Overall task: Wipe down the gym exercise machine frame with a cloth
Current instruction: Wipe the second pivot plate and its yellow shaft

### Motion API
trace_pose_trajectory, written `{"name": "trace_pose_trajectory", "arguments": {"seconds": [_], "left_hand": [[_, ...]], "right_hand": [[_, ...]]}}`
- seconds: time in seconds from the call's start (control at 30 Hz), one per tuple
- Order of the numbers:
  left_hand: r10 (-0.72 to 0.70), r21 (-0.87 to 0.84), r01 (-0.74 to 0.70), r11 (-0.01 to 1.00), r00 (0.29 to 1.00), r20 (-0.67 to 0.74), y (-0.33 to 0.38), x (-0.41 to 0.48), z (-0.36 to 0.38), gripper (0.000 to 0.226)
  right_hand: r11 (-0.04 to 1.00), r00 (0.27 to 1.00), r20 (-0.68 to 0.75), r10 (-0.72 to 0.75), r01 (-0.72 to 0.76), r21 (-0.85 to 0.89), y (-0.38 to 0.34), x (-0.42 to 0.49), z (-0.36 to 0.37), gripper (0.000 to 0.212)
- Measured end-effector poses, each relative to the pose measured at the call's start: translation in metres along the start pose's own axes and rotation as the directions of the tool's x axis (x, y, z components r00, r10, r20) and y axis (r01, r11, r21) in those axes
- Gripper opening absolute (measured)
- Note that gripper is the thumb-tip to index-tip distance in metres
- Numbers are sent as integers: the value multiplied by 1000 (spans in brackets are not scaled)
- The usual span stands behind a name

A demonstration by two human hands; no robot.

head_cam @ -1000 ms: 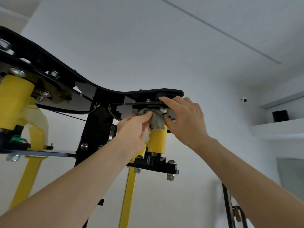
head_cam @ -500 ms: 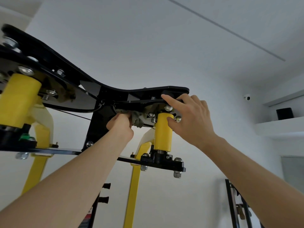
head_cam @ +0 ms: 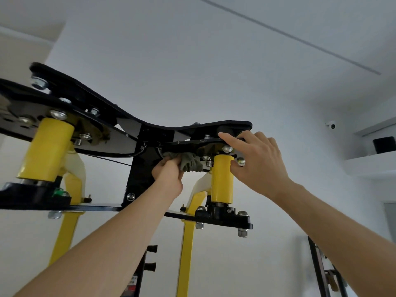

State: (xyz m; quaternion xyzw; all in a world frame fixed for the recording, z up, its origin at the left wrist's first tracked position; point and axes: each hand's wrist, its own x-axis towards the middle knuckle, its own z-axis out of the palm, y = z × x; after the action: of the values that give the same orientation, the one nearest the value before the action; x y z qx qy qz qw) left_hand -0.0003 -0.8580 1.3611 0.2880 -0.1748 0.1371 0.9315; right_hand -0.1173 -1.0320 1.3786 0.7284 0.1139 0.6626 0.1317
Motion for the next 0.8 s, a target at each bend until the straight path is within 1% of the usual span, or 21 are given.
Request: {"name": "trace_pose_trajectory", "arguments": {"seconds": [0.03, 0.13, 0.2, 0.27, 0.3, 0.37, 0.43, 0.47, 0.53, 0.6, 0.7, 0.77, 0.8], "left_hand": [[11, -22, -10, 1000, 1000, 22, 6, -2, -4, 31], [67, -2, -67, 998, 993, 100, 30, -20, -11, 21], [153, 101, -173, 980, 970, 187, 46, -32, -13, 16], [217, 246, -302, 921, 922, 319, 63, -44, -11, 16], [210, 307, -338, 890, 900, 382, 72, -51, -7, 17], [131, 375, -349, 859, 858, 497, 88, -62, 5, 21], [61, 404, -358, 842, 806, 588, 98, -75, 22, 20], [40, 421, -380, 824, 780, 625, 101, -79, 31, 19], [10, 460, -437, 773, 734, 679, 104, -87, 47, 20], [-4, 476, -484, 734, 697, 717, 104, -92, 61, 23], [54, 450, -541, 711, 679, 732, 102, -100, 78, 17], [83, 433, -568, 700, 667, 741, 101, -105, 87, 15], [82, 432, -582, 689, 654, 752, 101, -105, 91, 14]], "right_hand": [[1000, 1000, 8, 3, -3, 4, 0, -1, 0, 65], [998, 999, 42, 16, -19, 58, -1, -1, -5, 66], [988, 996, 83, 35, -47, 147, 0, 1, -11, 64], [944, 989, 123, 84, -118, 309, 0, 3, -20, 56], [894, 985, 131, 115, -160, 419, -1, 4, -26, 52], [756, 972, 140, 188, -234, 611, -2, 7, -39, 47], [624, 955, 182, 236, -292, 725, -4, 11, -49, 48], [565, 947, 217, 235, -315, 763, -5, 13, -53, 50], [485, 939, 268, 214, -340, 805, -6, 17, -59, 52], [471, 938, 262, 227, -341, 814, -2, 21, -66, 49], [468, 932, 248, 265, -349, 812, 11, 25, -77, 31], [452, 923, 278, 265, -374, 810, 20, 26, -82, 16], [441, 915, 301, 267, -394, 806, 23, 26, -84, 12]]}}
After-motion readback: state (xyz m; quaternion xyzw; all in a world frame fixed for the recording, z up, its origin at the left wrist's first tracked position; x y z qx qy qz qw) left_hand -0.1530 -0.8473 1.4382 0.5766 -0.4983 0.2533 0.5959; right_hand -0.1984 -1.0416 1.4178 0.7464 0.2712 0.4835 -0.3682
